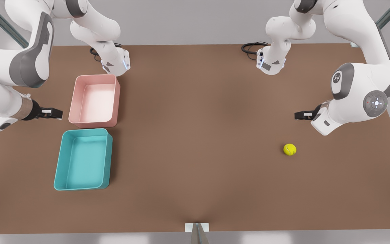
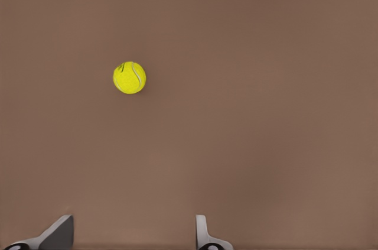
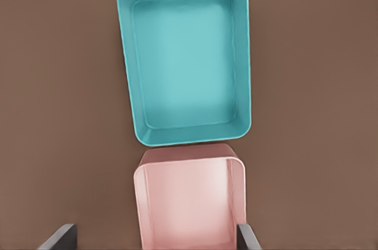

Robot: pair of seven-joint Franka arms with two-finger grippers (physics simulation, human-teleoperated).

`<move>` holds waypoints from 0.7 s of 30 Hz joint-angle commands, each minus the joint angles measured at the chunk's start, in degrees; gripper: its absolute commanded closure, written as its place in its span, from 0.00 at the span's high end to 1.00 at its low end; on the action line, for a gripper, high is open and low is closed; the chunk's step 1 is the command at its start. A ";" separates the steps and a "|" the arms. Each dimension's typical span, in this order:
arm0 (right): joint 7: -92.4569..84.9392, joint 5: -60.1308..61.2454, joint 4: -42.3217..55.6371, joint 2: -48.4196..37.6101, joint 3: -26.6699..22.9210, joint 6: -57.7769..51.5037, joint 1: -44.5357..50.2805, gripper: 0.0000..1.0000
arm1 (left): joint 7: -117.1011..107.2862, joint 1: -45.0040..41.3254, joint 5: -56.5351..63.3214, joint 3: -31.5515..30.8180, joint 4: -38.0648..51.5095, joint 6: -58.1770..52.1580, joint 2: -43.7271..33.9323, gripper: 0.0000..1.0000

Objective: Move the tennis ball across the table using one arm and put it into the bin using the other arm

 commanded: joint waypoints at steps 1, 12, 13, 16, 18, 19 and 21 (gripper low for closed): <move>-0.10 -0.04 -0.21 -0.09 0.01 0.77 0.08 1.00 | -2.36 0.02 -0.04 0.08 0.02 -0.10 -0.05 1.00; 0.34 3.12 -0.91 6.94 -0.60 1.47 0.26 1.00 | 115.14 8.11 6.72 -0.19 2.49 26.17 22.62 0.21; 0.34 4.01 -0.91 6.94 -0.69 1.47 -0.44 1.00 | 118.84 9.78 6.64 -0.27 2.31 27.05 24.20 0.21; 0.61 3.83 -1.97 7.20 -0.78 3.14 -1.23 1.00 | 136.15 10.92 6.81 -0.27 -8.85 42.87 21.83 0.21; 0.61 3.48 -2.32 7.20 -0.78 4.28 -1.24 1.00 | 137.04 10.57 6.72 -0.27 -15.07 46.46 20.78 0.21; 0.52 3.22 -2.76 7.20 -0.78 4.81 -1.23 1.00 | 137.21 10.31 9.26 -0.19 -17.64 50.78 19.81 0.21; 0.26 2.69 -3.29 7.12 -0.78 6.30 -1.32 1.00 | 134.32 10.31 13.05 -0.10 -18.25 52.10 19.99 0.21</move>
